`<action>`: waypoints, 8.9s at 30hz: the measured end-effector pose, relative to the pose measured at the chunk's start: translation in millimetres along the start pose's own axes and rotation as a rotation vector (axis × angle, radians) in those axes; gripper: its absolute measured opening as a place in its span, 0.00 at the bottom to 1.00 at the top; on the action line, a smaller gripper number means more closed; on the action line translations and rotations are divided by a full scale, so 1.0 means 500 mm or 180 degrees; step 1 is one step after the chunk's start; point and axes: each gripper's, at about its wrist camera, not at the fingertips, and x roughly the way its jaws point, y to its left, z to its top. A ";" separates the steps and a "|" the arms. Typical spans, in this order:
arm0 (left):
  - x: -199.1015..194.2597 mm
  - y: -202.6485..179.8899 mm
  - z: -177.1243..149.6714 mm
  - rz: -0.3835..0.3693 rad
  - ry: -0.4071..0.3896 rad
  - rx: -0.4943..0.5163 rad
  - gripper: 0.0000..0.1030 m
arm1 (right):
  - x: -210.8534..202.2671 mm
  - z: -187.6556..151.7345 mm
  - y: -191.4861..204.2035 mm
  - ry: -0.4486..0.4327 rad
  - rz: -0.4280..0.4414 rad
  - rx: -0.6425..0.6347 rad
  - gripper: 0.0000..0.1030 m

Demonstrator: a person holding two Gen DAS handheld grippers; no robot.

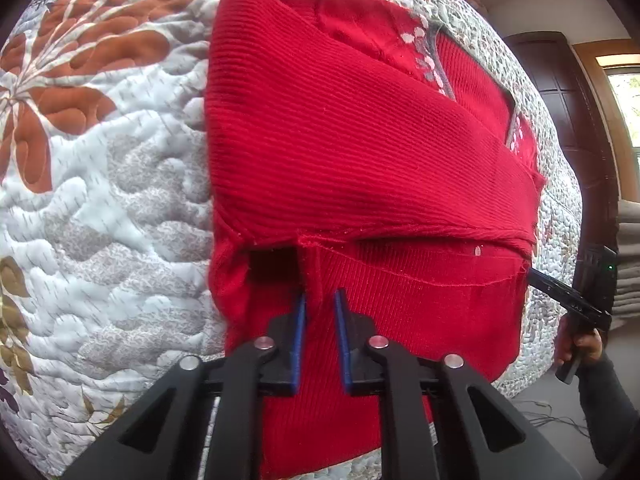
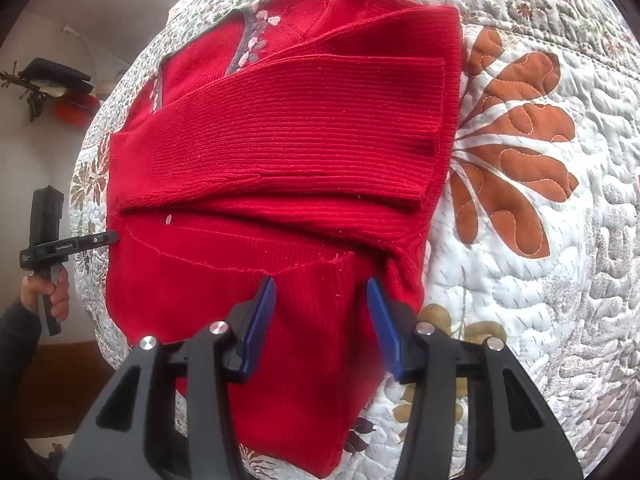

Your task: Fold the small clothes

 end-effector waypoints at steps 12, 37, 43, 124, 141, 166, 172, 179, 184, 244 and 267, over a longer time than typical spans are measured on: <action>-0.112 -0.005 -0.050 -0.0232 -0.0447 -0.0146 0.03 | -0.090 -0.037 0.021 -0.0311 0.0102 0.0050 0.03; -0.357 -0.130 0.071 -0.0585 -0.1326 0.0344 0.03 | -0.346 0.053 0.071 -0.1401 0.0301 0.0148 0.03; -0.325 -0.128 0.147 -0.0627 -0.1272 0.0304 0.03 | -0.329 0.119 0.040 -0.1380 0.0351 0.0286 0.03; 0.006 -0.011 -0.023 -0.0901 -0.0113 -0.0327 0.37 | -0.047 -0.085 -0.030 -0.0348 0.0197 0.0898 0.24; 0.084 -0.089 -0.042 -0.1131 0.0106 -0.0127 0.48 | 0.046 -0.068 0.208 -0.0275 0.0100 0.0405 0.23; -0.023 0.241 0.263 -0.1455 0.0049 -0.0364 0.85 | 0.326 -0.203 0.755 -0.0909 -0.2622 -0.2956 0.81; 0.006 0.183 0.311 -0.1647 0.0211 0.0004 0.85 | 0.389 -0.191 0.768 -0.0975 -0.2703 -0.3051 0.81; 0.049 0.126 0.338 -0.1724 0.0355 0.0105 0.84 | 0.420 -0.137 0.821 -0.1228 -0.2779 -0.3085 0.81; 0.058 0.134 0.349 -0.1374 0.0460 0.0000 0.36 | 0.406 -0.114 0.826 -0.1206 -0.2618 -0.2843 0.66; -0.155 -0.375 0.312 -0.0744 0.0238 0.0260 0.13 | -0.138 -0.042 0.606 -0.1721 -0.1202 -0.0887 0.10; -0.049 -0.560 0.291 -0.0321 0.0174 0.0476 0.12 | -0.194 -0.095 0.403 -0.1772 -0.1057 -0.0287 0.10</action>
